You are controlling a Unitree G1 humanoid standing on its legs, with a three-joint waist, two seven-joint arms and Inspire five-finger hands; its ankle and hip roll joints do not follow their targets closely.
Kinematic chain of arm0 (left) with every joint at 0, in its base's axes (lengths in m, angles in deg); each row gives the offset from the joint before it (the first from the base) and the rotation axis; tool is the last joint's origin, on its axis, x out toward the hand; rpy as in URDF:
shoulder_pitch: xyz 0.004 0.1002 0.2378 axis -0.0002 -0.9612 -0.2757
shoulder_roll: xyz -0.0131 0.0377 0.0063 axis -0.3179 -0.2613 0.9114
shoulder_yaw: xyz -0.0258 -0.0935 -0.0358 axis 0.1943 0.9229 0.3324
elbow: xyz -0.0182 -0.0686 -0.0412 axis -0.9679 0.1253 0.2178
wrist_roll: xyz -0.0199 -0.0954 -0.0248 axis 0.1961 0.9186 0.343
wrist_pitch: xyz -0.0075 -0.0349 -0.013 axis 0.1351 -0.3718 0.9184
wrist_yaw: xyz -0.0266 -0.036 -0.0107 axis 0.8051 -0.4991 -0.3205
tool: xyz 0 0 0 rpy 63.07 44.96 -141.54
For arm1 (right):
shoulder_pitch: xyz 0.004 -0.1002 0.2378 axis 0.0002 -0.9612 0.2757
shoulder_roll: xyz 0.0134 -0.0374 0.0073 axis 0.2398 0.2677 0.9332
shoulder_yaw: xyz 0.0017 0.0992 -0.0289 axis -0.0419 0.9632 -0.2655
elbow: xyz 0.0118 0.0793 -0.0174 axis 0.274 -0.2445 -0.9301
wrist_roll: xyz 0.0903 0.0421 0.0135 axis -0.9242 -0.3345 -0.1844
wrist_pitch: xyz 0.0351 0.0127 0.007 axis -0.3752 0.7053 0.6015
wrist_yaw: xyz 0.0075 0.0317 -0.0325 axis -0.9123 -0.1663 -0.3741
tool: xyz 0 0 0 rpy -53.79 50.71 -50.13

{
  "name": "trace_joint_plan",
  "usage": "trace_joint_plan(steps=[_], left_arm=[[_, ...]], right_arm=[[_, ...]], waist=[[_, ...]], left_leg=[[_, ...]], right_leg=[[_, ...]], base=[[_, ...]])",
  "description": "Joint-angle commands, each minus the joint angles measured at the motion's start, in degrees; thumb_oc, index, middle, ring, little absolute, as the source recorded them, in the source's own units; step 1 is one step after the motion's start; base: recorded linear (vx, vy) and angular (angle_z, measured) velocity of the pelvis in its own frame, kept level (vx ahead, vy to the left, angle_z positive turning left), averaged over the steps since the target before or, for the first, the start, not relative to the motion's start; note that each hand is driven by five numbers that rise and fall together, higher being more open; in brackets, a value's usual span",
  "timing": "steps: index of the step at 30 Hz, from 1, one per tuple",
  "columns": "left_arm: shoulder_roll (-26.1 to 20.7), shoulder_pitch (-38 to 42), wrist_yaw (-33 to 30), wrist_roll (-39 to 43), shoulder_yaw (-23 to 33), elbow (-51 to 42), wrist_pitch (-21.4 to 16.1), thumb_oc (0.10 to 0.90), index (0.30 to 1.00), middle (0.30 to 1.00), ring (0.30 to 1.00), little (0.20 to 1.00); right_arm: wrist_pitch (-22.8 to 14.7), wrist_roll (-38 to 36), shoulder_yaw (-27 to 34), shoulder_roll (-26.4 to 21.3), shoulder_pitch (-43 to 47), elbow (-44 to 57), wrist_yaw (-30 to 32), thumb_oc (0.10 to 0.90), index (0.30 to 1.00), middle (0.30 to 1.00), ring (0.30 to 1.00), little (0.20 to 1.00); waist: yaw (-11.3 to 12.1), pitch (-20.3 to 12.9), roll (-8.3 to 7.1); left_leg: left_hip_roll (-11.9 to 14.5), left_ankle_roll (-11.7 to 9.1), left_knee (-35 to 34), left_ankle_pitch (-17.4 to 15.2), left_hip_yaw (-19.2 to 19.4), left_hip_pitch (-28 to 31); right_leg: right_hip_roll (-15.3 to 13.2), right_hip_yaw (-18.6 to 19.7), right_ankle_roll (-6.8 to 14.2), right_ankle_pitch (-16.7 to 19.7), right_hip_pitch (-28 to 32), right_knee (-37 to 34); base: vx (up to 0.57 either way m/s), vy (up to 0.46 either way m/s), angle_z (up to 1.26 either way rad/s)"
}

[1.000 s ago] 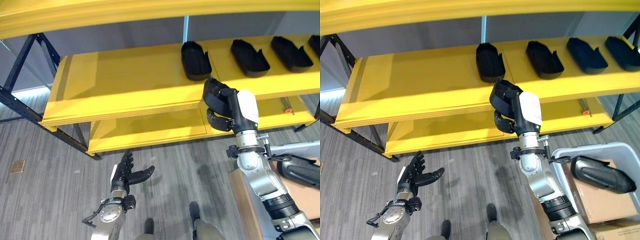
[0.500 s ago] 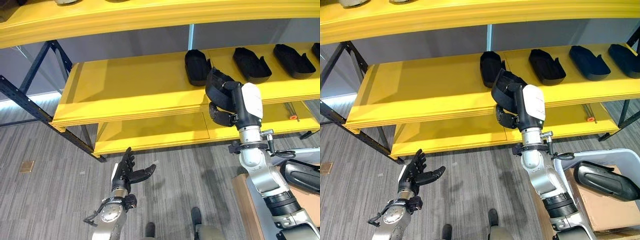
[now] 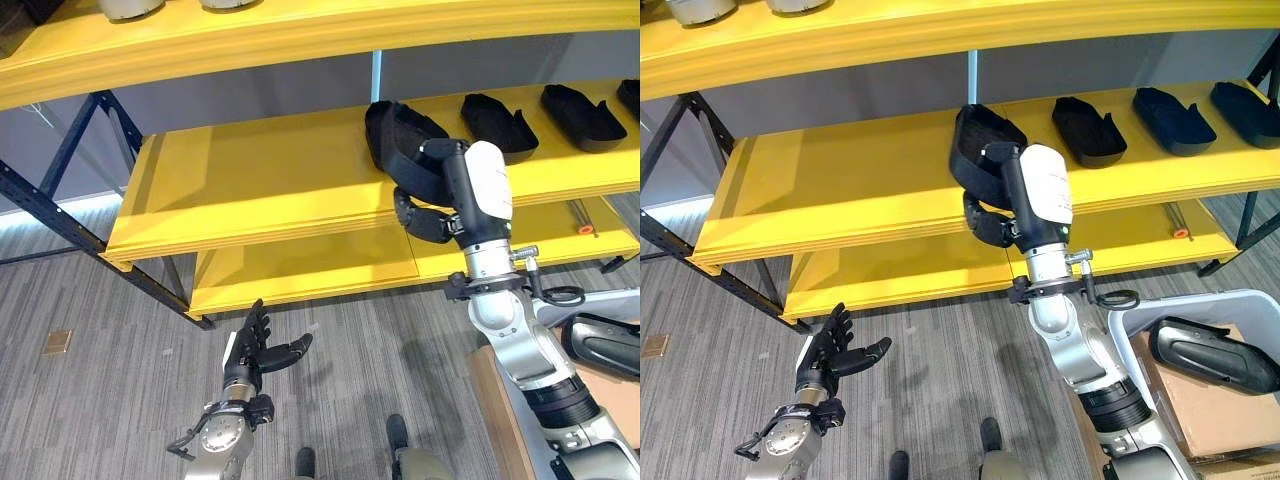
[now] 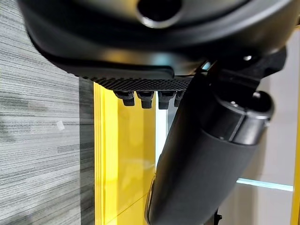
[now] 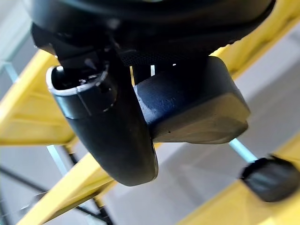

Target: Move parts from the plastic box to the shelf.

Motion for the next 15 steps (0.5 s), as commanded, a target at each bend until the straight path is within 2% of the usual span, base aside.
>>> trace_joint_plan(steps=[1,5,8,9,10,11,12,13,14,15], left_arm=[[-3.9,0.9,0.2,1.8,-0.1,-4.7,-6.3,0.9,1.0,1.0,1.0,1.0],[-5.5,1.7,2.1,4.7,-1.2,-4.5,-7.1,0.9,1.0,1.0,1.0,1.0],[-6.0,1.8,2.7,5.8,-1.1,-4.0,-7.4,0.9,1.0,1.0,1.0,1.0],[-7.0,1.9,3.0,7.7,-0.1,-4.3,-8.2,0.9,1.0,1.0,1.0,1.0],[-7.0,1.9,3.0,7.7,-0.1,-4.3,-8.1,0.9,1.0,1.0,1.0,1.0],[-7.1,1.7,3.0,8.3,0.4,-4.6,-8.4,0.9,1.0,1.0,1.0,1.0],[-7.3,1.2,3.0,9.0,0.8,-5.2,-8.2,0.9,1.0,1.0,1.0,1.0],[-7.3,1.3,3.0,9.1,0.8,-5.2,-8.2,0.9,1.0,1.0,1.0,1.0],[-8.0,1.9,3.1,9.1,0.4,-5.3,-7.8,0.9,1.0,1.0,1.0,1.0],[-8.0,2.1,3.1,9.1,0.4,-5.3,-7.8,0.9,1.0,1.0,1.0,1.0]], right_arm=[[-6.4,3.1,-1.2,0.6,11.5,2.7,1.4,0.4,0.3,0.3,0.3,0.3],[-5.8,0.6,-8.4,-4.4,27.0,-8.2,-1.5,0.4,0.3,0.3,0.3,0.3],[-5.7,-0.8,-11.1,-5.2,30.6,-13.1,-2.3,0.4,0.3,0.3,0.3,0.3],[-5.3,-1.5,-15.8,-6.7,36.1,-19.4,-3.8,0.4,0.3,0.3,0.3,0.3],[-5.4,-1.6,-16.0,-6.6,36.4,-19.7,-3.7,0.4,0.3,0.3,0.3,0.3],[-5.3,-1.9,-17.3,-6.5,38.1,-21.0,-4.0,0.4,0.3,0.3,0.3,0.3],[-5.4,-2.6,-18.4,-6.3,38.6,-22.2,-4.3,0.4,0.3,0.3,0.3,0.3],[-5.4,-2.6,-18.4,-6.3,38.7,-22.3,-4.3,0.4,0.3,0.3,0.3,0.3],[-4.7,-3.0,-18.4,-7.9,40.2,-22.5,-4.2,0.4,0.3,0.3,0.3,0.3],[-4.7,-3.1,-18.3,-8.0,40.3,-22.6,-4.2,0.4,0.3,0.3,0.3,0.3]], waist=[[1.4,-9.0,-2.5],[3.0,-8.5,-3.42],[3.6,-8.3,-4.07],[5.2,-7.7,-4.98],[5.2,-7.7,-4.91],[5.9,-7.7,-5.22],[7.4,-6.5,-5.97],[7.2,-6.6,-5.93],[9.2,-3.0,-7.19],[9.0,-2.9,-7.12]], left_leg=[[-0.6,2.2,0.8,-5.9,1.1,5.5],[0.7,1.6,3.9,-7.1,0.1,4.9],[1.2,1.0,6.5,-6.6,-0.6,3.9],[1.7,0.4,10.9,-2.9,-1.8,1.9],[1.7,0.4,11.0,-2.9,-1.8,1.8],[2.0,0.3,12.9,-0.8,-2.3,1.2],[1.4,0.9,21.9,5.5,-3.8,-2.7],[1.2,1.0,22.9,5.2,-4.1,-3.4],[-2.7,2.6,33.7,9.1,-6.3,-10.5],[-2.9,2.7,34.6,8.9,-6.7,-11.1]], right_leg=[[-4.0,1.5,3.6,-5.8,-2.6,6.5],[-2.6,0.9,2.3,-9.1,-3.6,10.6],[-1.7,0.8,1.6,-9.9,-3.1,10.7],[-0.3,0.2,0.5,-10.2,-2.2,9.8],[-0.3,0.1,0.5,-10.2,-2.2,9.8],[0.5,0.2,-0.1,-10.3,-1.5,9.1],[1.7,0.9,-1.5,-10.4,0.9,7.3],[1.7,0.7,-1.4,-10.2,0.8,7.1],[1.4,0.6,-3.1,-10.0,2.4,6.5],[1.3,0.3,-3.0,-10.1,2.3,6.6]], base=[[-0.01,-0.067,0.08],[0.02,-0.128,0.11],[0.02,-0.19,0.15],[-0.01,-0.201,0.13],[0.01,-0.278,0.05],[0.02,-0.252,0.02],[0.01,-0.244,-0.07],[-0.11,-0.356,-0.28],[-0.13,-0.172,-0.11],[-0.13,-0.273,0.26]])
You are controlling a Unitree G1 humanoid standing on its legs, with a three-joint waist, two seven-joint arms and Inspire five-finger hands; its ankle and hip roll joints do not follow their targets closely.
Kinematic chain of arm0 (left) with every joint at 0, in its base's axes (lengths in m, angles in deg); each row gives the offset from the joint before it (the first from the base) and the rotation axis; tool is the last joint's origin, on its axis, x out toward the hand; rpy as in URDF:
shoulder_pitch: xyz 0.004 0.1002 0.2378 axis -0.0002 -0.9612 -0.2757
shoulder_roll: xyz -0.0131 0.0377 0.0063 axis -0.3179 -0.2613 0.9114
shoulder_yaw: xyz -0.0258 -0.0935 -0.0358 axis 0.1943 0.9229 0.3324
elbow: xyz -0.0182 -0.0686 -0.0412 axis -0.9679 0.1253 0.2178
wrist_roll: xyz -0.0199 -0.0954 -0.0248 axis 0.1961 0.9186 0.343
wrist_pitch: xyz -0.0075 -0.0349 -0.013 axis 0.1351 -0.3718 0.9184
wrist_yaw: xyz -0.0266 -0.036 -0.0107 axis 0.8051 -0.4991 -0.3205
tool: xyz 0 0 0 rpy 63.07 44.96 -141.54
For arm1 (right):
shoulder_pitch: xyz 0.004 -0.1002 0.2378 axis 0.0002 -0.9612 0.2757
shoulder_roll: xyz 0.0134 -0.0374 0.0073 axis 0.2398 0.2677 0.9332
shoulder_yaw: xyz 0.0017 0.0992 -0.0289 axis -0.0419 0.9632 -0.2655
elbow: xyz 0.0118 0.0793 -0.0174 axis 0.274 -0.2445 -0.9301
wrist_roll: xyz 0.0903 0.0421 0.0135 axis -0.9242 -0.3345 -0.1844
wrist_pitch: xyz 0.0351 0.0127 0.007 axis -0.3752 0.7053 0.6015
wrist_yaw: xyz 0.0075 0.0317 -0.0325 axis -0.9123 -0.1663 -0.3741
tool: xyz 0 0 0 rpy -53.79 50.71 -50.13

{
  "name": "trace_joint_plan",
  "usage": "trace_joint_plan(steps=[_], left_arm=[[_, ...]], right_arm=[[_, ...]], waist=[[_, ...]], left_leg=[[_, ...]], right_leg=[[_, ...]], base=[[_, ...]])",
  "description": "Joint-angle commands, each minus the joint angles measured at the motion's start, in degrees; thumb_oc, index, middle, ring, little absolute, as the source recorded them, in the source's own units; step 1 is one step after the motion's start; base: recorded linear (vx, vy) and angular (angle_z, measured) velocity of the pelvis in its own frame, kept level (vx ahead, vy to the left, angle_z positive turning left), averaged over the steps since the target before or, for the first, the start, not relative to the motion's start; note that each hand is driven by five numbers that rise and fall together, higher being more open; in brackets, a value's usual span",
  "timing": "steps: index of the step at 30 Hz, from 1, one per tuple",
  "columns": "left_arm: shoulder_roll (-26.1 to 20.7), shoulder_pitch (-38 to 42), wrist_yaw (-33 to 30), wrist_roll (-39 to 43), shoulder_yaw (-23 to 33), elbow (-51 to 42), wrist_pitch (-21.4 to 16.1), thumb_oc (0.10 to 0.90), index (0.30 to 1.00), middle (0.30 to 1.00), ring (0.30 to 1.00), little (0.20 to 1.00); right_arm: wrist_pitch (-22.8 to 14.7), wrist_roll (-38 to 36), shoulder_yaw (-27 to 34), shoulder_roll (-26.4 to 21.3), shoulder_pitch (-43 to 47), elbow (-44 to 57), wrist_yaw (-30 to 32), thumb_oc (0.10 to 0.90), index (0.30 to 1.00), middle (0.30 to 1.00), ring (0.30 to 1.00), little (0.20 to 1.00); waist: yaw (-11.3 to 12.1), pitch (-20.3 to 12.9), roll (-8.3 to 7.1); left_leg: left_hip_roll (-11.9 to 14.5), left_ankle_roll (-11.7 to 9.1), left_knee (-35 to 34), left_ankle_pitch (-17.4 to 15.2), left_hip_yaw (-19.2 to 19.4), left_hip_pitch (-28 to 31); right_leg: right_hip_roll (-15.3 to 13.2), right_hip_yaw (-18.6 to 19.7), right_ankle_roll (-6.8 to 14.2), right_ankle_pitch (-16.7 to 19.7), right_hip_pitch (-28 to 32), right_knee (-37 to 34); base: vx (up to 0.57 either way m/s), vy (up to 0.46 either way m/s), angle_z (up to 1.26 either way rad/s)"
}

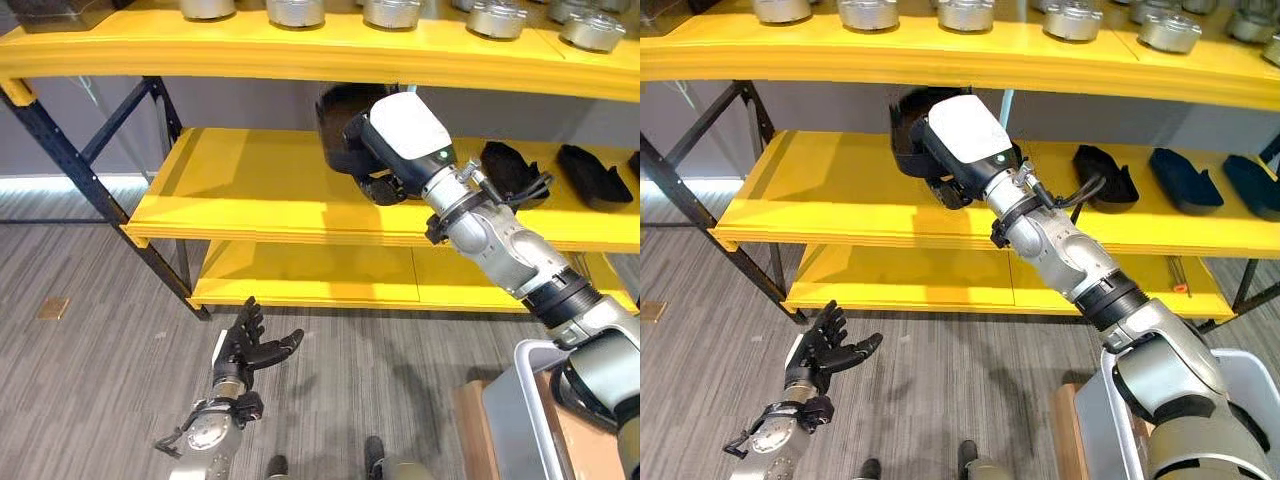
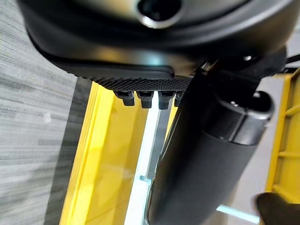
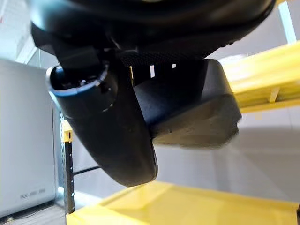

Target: Move parts from the plastic box to the shelf.

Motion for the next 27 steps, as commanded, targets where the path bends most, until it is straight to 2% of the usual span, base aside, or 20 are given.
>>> trace_joint_plan(steps=[1,2,3,4,5,7,8,9,10,13,16,20,22,27], left_arm=[[-0.5,1.7,1.6,2.3,-0.4,-5.6,-5.6,0.9,1.0,1.0,1.0,1.0],[-0.5,1.5,1.8,2.8,-0.3,-5.3,-5.4,0.9,1.0,1.0,1.0,1.0],[-0.8,1.4,1.8,2.8,-0.5,-4.6,-5.4,0.9,1.0,1.0,1.0,1.0],[-1.1,1.6,1.6,2.5,-0.5,-4.5,-5.6,0.9,1.0,1.0,1.0,1.0],[-1.2,2.0,1.5,2.2,-1.1,-4.1,-5.5,0.9,1.0,1.0,1.0,1.0],[-1.3,2.3,1.6,2.2,-1.6,-4.0,-5.3,0.9,1.0,1.0,1.0,1.0],[-1.6,2.7,1.5,1.8,-1.9,-3.7,-5.1,0.9,1.0,1.0,1.0,1.0],[-1.6,2.2,1.5,2.0,-1.7,-3.7,-5.0,0.9,1.0,1.0,1.0,1.0],[-1.5,1.8,1.7,1.8,-1.4,-3.8,-4.9,0.9,1.0,1.0,1.0,1.0],[-1.4,2.7,1.9,1.2,-2.5,-3.6,-4.8,0.9,1.0,1.0,1.0,1.0],[-1.5,2.6,1.8,0.3,-2.8,-3.3,-4.5,0.9,1.0,1.0,1.0,1.0],[-1.8,3.1,1.8,-0.1,-3.0,-3.3,-4.4,0.9,1.0,1.0,1.0,1.0],[-2.0,3.6,1.6,-0.5,-2.9,-2.7,-4.2,0.9,1.0,1.0,1.0,1.0],[-1.7,4.0,1.2,-1.0,-2.6,-2.3,-4.1,0.9,1.0,1.0,1.0,1.0]], right_arm=[[-0.7,-2.9,3.3,-3.2,9.8,7.1,4.6,0.4,0.3,0.3,0.3,0.3],[-0.6,-2.9,3.4,-4.1,9.3,6.9,4.7,0.4,0.3,0.3,0.3,0.3],[-0.5,-3.0,3.6,-4.7,9.0,6.5,5.1,0.4,0.3,0.3,0.3,0.3],[-0.3,-2.9,3.6,-4.7,9.0,6.4,5.3,0.4,0.3,0.3,0.3,0.3],[-0.5,-3.1,3.9,-4.4,8.4,6.8,5.3,0.4,0.3,0.3,0.3,0.3],[-0.3,-3.0,4.1,-4.7,8.1,7.1,5.1,0.4,0.3,0.3,0.3,0.3],[-0.3,-2.6,4.2,-4.8,7.6,7.7,5.2,0.4,0.3,0.3,0.3,0.3],[0.3,-1.0,4.1,-4.8,7.0,8.0,4.9,0.4,0.3,0.3,0.3,0.3],[0.1,-0.6,4.7,-5.3,5.9,8.1,5.0,0.4,0.3,0.3,0.3,0.3],[0.5,-0.6,6.2,-7.0,4.0,8.5,4.3,0.4,0.3,0.3,0.3,0.3],[0.9,-0.5,7.7,-7.7,2.0,9.7,4.3,0.4,0.3,0.3,0.3,0.3],[1.0,-0.5,8.3,-7.5,1.3,9.9,4.1,0.4,0.3,0.3,0.3,0.3],[1.3,-0.5,9.4,-6.6,-0.3,10.7,4.1,0.4,0.3,0.3,0.3,0.3],[1.6,0.2,10.1,-5.3,-1.5,11.8,3.8,0.4,0.3,0.3,0.3,0.3]], waist=[[0.0,2.4,2.76],[-0.2,2.2,2.84],[-0.3,2.2,3.46],[-0.3,2.6,4.09],[-0.5,3.2,4.76],[-0.1,3.4,4.73],[-0.1,3.5,4.96],[0.2,3.2,5.22],[-0.3,2.7,5.45],[-0.7,1.4,4.7],[-0.7,0.5,3.81],[-0.7,0.2,3.2],[-1.2,-0.4,2.63],[-1.9,-1.6,2.15]], left_leg=[[-2.3,5.2,9.9,12.2,-2.2,-4.7],[-0.3,4.4,6.1,12.1,-1.2,-5.8],[3.4,2.9,-7.2,13.0,0.3,-4.6],[5.1,2.0,-12.9,15.5,1.4,-5.5],[6.2,0.8,-17.5,18.3,4.6,-7.4],[6.5,0.6,-19.4,19.5,6.4,-7.0],[6.8,0.3,-19.3,20.1,6.9,-6.9],[6.4,1.2,-19.2,17.8,4.8,-4.5],[6.8,1.0,-19.7,17.1,4.7,-3.6],[6.5,0.6,-15.8,15.0,5.3,-4.6],[4.8,1.5,-12.9,11.0,5.8,-4.9],[3.9,1.8,-10.9,9.2,6.9,-5.4],[2.9,2.1,-9.3,7.3,7.7,-5.7],[2.2,2.6,-9.3,5.9,8.5,-5.1]], right_leg=[[-3.4,3.3,7.5,3.2,10.0,-13.2],[-3.5,3.0,7.8,2.6,10.3,-13.0],[-3.1,3.1,8.3,1.4,10.7,-12.2],[-2.6,3.1,8.5,0.6,11.1,-11.7],[-2.4,2.3,8.3,-0.3,11.7,-10.6],[-2.4,2.0,8.2,-0.9,11.7,-9.0],[-2.3,1.8,8.4,-1.1,12.0,-8.4],[-2.1,3.0,9.0,-2.0,12.2,-7.4],[-2.2,3.8,9.1,-2.4,12.6,-7.7],[-4.4,3.8,9.8,-2.7,14.6,-10.0],[-7.8,4.8,11.7,-0.9,17.7,-15.0],[-9.5,5.1,12.6,0.1,18.4,-16.7],[-11.4,6.0,13.5,1.5,18.8,-18.5],[-13.0,6.6,14.5,3.0,19.4,-20.5]], base=[[0.03,-0.067,0.49],[0.16,-0.021,0.56],[0.22,0.122,0.37],[0.23,0.135,0.31],[0.11,0.07,0.11],[0.1,0.034,0.1],[0.13,0.103,-0.13],[0.14,0.142,-0.33],[0.13,0.175,-0.41],[0.14,0.176,-0.47],[0.13,0.193,-0.04],[0.05,0.119,-0.22],[0.07,0.153,-0.18],[0.06,0.085,0.01]])
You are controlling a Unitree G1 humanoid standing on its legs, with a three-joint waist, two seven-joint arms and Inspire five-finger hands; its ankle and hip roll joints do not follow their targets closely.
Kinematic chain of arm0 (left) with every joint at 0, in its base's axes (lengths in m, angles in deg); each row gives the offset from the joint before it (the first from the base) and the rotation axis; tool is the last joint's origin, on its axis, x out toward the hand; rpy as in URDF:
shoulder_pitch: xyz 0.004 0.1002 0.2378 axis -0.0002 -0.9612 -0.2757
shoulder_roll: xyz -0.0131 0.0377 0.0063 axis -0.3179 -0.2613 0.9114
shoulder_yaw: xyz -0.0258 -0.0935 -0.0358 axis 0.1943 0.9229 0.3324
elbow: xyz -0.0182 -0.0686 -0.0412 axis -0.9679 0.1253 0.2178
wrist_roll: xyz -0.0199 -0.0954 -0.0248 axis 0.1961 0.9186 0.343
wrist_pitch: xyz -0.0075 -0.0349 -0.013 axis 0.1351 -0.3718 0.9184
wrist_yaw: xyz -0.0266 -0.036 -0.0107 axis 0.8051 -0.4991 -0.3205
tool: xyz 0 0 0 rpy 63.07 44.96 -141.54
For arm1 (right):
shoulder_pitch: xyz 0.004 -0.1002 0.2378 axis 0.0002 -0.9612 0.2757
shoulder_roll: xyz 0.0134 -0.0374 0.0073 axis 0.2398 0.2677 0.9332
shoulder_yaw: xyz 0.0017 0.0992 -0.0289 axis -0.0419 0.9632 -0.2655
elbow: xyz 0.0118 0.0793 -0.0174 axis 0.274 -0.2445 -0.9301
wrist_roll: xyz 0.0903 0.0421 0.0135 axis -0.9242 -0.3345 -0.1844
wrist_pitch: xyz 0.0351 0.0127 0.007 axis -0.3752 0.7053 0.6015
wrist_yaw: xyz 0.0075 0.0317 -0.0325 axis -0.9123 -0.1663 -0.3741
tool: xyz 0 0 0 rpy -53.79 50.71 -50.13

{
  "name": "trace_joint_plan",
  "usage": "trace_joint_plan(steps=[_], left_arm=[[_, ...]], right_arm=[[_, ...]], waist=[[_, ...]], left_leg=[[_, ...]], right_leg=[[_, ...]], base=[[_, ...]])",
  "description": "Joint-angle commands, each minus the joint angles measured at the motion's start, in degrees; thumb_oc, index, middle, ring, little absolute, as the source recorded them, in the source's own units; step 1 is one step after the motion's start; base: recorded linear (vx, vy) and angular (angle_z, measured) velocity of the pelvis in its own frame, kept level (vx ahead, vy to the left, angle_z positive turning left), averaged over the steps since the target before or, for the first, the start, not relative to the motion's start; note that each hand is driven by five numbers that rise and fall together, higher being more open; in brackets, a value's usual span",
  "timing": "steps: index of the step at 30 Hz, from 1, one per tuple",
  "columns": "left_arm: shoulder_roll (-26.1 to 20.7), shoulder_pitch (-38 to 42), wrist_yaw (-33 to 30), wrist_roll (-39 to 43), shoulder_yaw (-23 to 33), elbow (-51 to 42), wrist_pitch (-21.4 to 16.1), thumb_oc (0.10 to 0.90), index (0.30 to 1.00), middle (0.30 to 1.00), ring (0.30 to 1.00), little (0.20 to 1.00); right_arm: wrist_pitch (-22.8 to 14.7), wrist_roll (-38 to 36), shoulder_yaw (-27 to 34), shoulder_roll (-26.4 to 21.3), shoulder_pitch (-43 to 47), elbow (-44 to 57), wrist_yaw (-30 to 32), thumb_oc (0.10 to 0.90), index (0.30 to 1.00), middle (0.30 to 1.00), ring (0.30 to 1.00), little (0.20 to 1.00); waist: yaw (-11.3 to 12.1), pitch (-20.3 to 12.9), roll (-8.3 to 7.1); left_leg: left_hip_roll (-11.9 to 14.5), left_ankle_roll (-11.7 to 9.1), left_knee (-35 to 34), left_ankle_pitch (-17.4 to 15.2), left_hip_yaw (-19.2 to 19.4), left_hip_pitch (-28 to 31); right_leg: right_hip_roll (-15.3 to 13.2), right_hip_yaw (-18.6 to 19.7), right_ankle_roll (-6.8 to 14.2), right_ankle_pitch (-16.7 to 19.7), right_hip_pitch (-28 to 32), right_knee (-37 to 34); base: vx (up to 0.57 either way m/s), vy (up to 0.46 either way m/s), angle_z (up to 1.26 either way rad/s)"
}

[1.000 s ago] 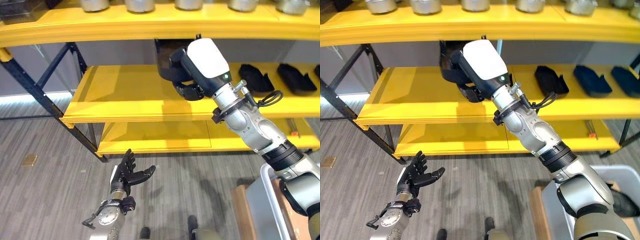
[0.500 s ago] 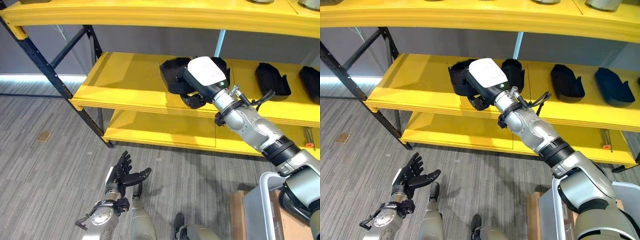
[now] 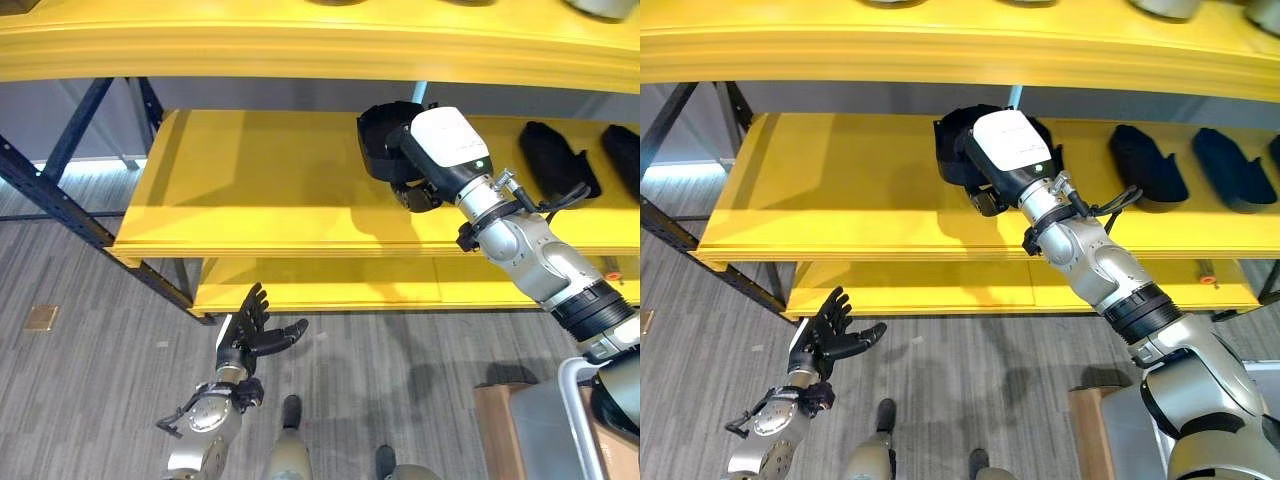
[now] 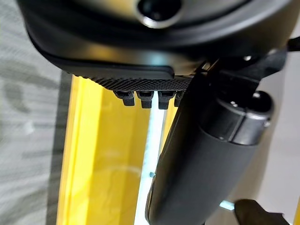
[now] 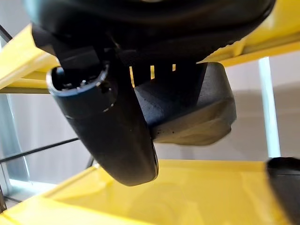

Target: Move parts from the plastic box to the shelf.

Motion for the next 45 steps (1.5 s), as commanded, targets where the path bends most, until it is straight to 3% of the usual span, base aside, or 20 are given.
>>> trace_joint_plan(steps=[1,9,14,17,18,19,22,27,29,30,32,37,45], left_arm=[[-2.0,-3.0,0.0,-2.4,0.2,-4.6,-4.5,0.9,1.0,1.0,1.0,1.0],[-1.5,-3.0,-0.4,-2.9,1.0,-4.7,-4.5,0.9,1.0,1.0,1.0,1.0],[-2.2,-2.8,-0.7,-2.9,1.3,-5.0,-4.8,0.9,1.0,1.0,1.0,1.0],[-2.7,-2.2,-0.8,-3.7,0.9,-5.1,-4.7,0.9,1.0,1.0,1.0,1.0],[-3.0,-2.0,-0.9,-4.1,0.9,-4.8,-4.6,0.9,1.0,1.0,1.0,1.0],[-4.0,-1.3,-0.9,-4.3,0.9,-4.7,-4.6,0.9,1.0,1.0,1.0,1.0],[-5.0,0.2,-1.4,-4.7,0.6,-4.6,-4.7,0.9,1.0,1.0,1.0,1.0],[-5.8,1.5,-3.0,-4.6,2.4,-3.8,-6.1,0.9,1.0,1.0,1.0,1.0],[-4.8,1.1,-3.6,-4.3,3.2,-3.0,-6.3,0.9,1.0,1.0,1.0,1.0],[-4.3,1.2,-4.0,-4.1,3.7,-2.8,-6.5,0.9,1.0,1.0,1.0,1.0],[-2.8,-0.3,-4.2,-4.1,4.9,-2.8,-6.3,0.9,1.0,1.0,1.0,1.0],[-0.9,-3.0,-2.9,-4.0,3.9,-3.0,-4.9,0.9,1.0,1.0,1.0,1.0],[-1.0,-3.5,-2.0,-3.9,3.0,-3.8,-4.9,0.9,1.0,1.0,1.0,1.0]], right_arm=[[-1.6,1.2,6.4,2.5,3.2,5.3,4.5,0.4,0.3,0.3,0.3,0.3],[-2.0,1.6,7.7,5.4,1.5,7.9,4.4,0.4,0.3,0.3,0.3,0.3],[-1.9,2.4,8.1,6.0,1.7,7.3,4.8,0.4,0.3,0.3,0.3,0.3],[-2.0,2.6,9.2,6.1,0.9,7.9,5.3,0.4,0.3,0.3,0.3,0.3],[-2.2,2.5,9.6,6.2,0.4,8.6,5.4,0.4,0.3,0.3,0.3,0.3],[-2.3,2.5,9.9,6.9,-0.1,9.3,5.4,0.4,0.3,0.3,0.3,0.3],[-1.9,2.2,9.6,7.6,1.7,9.0,5.9,0.4,0.3,0.3,0.3,0.3],[-1.6,2.5,8.2,7.7,6.0,7.5,6.4,0.4,0.3,0.3,0.3,0.3],[-2.1,3.0,8.7,6.8,3.6,9.3,6.1,0.4,0.3,0.3,0.3,0.3],[-1.7,3.0,9.1,7.0,2.6,9.6,5.9,0.4,0.3,0.3,0.3,0.3],[-2.4,1.3,9.2,7.8,1.5,11.1,5.6,0.4,0.3,0.3,0.3,0.3],[-2.9,1.7,9.0,9.5,-0.7,12.9,5.3,0.4,0.3,0.3,0.3,0.3],[-2.6,2.1,7.0,10.8,2.1,10.3,5.5,0.4,0.3,0.3,0.3,0.3]], waist=[[0.2,-9.3,-3.14],[-0.3,-10.3,-3.65],[0.7,-10.2,-4.76],[0.9,-9.7,-5.27],[0.6,-9.1,-5.26],[0.5,-7.9,-4.59],[0.2,-6.0,-3.48],[-0.4,-3.6,-4.09],[-0.9,-4.0,-5.52],[-0.7,-4.8,-5.88],[-1.0,-6.9,-5.06],[-1.4,-8.7,-2.42],[-0.5,-9.2,-1.7]], left_leg=[[6.6,-4.0,10.9,-7.3,-1.2,-4.8],[5.6,-3.2,11.4,-9.1,-0.4,-4.6],[4.0,-1.8,14.4,-12.0,0.0,-5.5],[2.4,-0.4,16.5,-13.8,0.0,-6.8],[2.2,0.1,16.4,-14.1,0.1,-6.6],[2.2,1.1,16.0,-14.6,0.8,-6.0],[2.3,1.6,15.5,-14.6,1.0,-5.5],[5.1,-0.8,18.5,-17.4,1.5,-3.7],[5.2,-2.1,19.9,-18.0,1.0,-3.9],[5.4,-2.7,18.8,-17.3,0.9,-3.2],[7.7,-4.4,14.6,-14.7,-0.8,-2.2],[10.2,-5.6,7.4,-11.2,-0.9,2.3],[9.8,-5.6,6.6,-11.1,-1.1,2.9]], right_leg=[[-3.1,1.0,1.4,0.1,0.2,-0.5],[-5.1,1.4,2.9,2.6,0.1,-2.9],[-7.2,1.2,4.3,3.9,-0.4,-2.4],[-8.5,0.8,5.1,5.4,-2.1,1.0],[-8.4,0.8,5.2,7.6,-3.8,3.6],[-8.3,0.5,4.8,12.4,-8.4,10.5],[-8.0,0.4,4.0,14.0,-12.7,15.2],[-14.4,-3.0,5.4,17.5,-16.1,0.6],[-13.6,-2.0,6.2,15.8,-12.9,-2.1],[-13.2,-3.5,6.3,15.3,-12.3,-2.0],[-10.4,-3.9,5.3,11.3,-10.7,-1.0],[-7.4,-4.9,4.3,7.1,-9.0,0.7],[-7.6,-5.4,4.1,6.1,-8.5,1.8]], base=[[0.04,0.039,-0.08],[0.02,0.069,-0.05],[0.04,0.134,-0.03],[0.02,0.129,0.05],[-0.06,0.161,0.03],[-0.07,0.134,-0.03],[-0.07,0.123,-0.1],[0.07,-0.133,-0.21],[0.1,-0.218,0.14],[0.15,-0.279,0.89],[0.15,-0.33,0.73],[0.11,-0.174,-0.09],[0.04,-0.03,0.05]])
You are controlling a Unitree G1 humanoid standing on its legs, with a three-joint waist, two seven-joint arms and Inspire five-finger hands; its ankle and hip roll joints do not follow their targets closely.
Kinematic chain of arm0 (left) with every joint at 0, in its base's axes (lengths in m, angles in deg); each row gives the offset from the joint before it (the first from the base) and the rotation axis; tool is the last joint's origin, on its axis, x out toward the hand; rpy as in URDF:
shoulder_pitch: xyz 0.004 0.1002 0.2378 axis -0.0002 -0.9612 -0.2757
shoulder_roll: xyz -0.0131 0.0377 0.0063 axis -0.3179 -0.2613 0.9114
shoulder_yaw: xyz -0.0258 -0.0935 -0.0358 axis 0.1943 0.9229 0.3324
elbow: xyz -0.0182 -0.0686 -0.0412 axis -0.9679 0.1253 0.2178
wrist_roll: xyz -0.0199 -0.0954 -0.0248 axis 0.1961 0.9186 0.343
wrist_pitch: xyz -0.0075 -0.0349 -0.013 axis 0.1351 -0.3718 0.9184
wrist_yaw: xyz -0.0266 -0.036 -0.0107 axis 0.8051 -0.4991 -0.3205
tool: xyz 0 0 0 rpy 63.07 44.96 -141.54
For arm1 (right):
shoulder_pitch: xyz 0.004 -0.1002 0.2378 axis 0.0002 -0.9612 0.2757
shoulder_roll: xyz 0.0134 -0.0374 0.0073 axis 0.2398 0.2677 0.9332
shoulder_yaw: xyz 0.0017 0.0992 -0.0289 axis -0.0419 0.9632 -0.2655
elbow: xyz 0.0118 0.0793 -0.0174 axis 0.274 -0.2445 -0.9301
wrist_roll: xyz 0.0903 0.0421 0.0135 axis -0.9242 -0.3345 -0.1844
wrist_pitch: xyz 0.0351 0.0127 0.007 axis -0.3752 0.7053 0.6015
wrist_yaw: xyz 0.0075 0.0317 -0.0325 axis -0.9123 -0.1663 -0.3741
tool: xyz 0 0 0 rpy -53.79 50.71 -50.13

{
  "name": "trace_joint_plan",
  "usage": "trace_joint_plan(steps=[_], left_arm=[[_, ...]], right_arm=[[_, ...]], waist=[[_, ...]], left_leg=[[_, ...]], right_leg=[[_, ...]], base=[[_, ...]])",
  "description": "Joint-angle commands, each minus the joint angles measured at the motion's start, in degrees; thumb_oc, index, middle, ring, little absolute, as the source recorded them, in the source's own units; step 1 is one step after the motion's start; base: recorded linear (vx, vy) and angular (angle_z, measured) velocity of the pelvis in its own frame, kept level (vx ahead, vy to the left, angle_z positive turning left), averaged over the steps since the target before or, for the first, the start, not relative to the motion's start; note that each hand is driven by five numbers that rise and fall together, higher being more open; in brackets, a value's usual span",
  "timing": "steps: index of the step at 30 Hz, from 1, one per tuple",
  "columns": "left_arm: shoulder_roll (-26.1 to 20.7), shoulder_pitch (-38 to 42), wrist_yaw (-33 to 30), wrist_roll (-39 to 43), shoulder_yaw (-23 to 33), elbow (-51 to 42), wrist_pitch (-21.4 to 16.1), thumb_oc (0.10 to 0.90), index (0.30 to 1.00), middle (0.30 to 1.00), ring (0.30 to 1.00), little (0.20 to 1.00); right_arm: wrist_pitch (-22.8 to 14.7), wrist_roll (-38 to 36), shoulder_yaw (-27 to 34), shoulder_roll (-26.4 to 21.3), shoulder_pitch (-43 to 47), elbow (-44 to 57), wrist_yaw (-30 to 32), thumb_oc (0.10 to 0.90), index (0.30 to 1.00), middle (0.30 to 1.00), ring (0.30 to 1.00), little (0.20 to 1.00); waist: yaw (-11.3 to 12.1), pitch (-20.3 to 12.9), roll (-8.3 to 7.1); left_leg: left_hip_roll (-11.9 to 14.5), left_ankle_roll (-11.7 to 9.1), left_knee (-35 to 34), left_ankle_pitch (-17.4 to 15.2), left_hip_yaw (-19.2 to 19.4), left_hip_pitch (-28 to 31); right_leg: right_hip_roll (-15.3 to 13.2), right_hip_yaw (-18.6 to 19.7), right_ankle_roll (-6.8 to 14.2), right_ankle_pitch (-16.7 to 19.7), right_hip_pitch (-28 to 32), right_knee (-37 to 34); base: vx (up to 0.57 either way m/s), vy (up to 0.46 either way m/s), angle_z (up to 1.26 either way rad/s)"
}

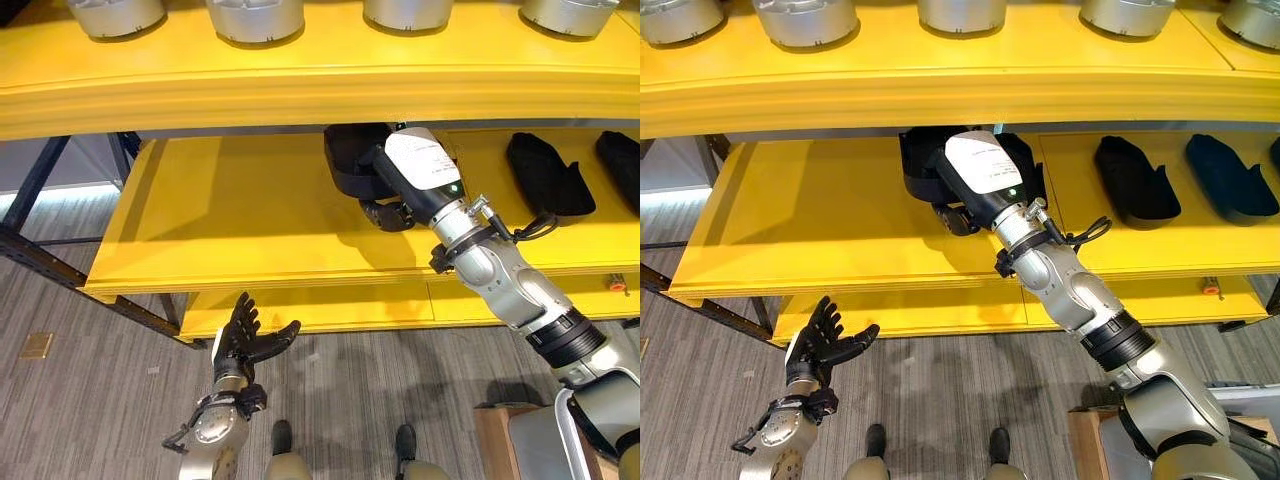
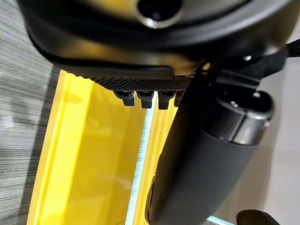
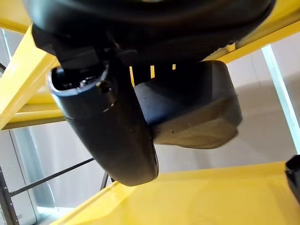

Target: Move parts from the plastic box to the shelf.

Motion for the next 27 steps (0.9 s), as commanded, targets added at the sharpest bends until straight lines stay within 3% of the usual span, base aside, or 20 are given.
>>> trace_joint_plan(steps=[1,10,11,19,27], left_arm=[[-7.8,0.4,1.5,-0.8,-0.8,-4.0,-4.3,0.9,1.0,1.0,1.0,1.0],[-9.0,0.2,2.1,0.2,-1.4,-4.4,-5.0,0.9,1.0,1.0,1.0,1.0],[-10.3,0.9,2.1,-0.2,-1.5,-5.1,-5.6,0.9,1.0,1.0,1.0,1.0],[-11.3,3.6,2.1,2.1,-3.2,-5.2,-6.8,0.9,1.0,1.0,1.0,1.0],[-12.8,4.1,1.3,1.5,-3.5,-5.8,-7.3,0.9,1.0,1.0,1.0,1.0]], right_arm=[[-3.0,0.1,3.3,5.0,10.0,1.0,5.5,0.4,0.3,0.3,0.3,0.3],[-1.4,-1.6,0.0,6.4,16.7,-9.8,6.2,0.4,0.3,0.3,0.3,0.3],[-1.5,-3.0,0.0,6.5,18.7,-10.6,6.4,0.4,0.3,0.3,0.3,0.3],[-0.6,-5.9,-1.7,9.1,26.0,-20.5,8.6,0.4,0.3,0.3,0.3,0.3],[-0.1,-6.5,-3.5,6.3,32.2,-26.0,9.8,0.4,0.3,0.3,0.3,0.3]], waist=[[1.8,-7.7,-3.91],[3.6,-6.6,-3.86],[4.0,-4.9,-3.91],[5.6,-1.4,-4.42],[7.3,2.3,-3.47]], left_leg=[[1.0,-0.5,5.9,-7.2,-1.7,-2.0],[0.1,-0.7,7.9,-7.8,-3.0,-4.3],[0.0,-0.9,11.1,-8.4,-4.0,-6.6],[-1.1,-0.6,24.2,-13.4,-7.7,-14.8],[-2.5,1.1,35.4,-18.3,-10.6,-21.8]], right_leg=[[-7.1,3.3,2.5,-4.9,-3.9,7.6],[-7.8,2.8,2.6,-5.4,-4.7,8.9],[-7.6,3.1,2.4,-6.6,-7.0,12.4],[-8.1,4.5,1.5,-10.8,-13.6,24.2],[-8.7,6.1,0.5,-14.6,-20.4,34.2]], base=[[0.04,-0.024,0.18],[-0.01,-0.011,0.09],[-0.16,-0.022,0.12],[-0.1,0.002,0.16],[-0.06,0.036,0.01]])
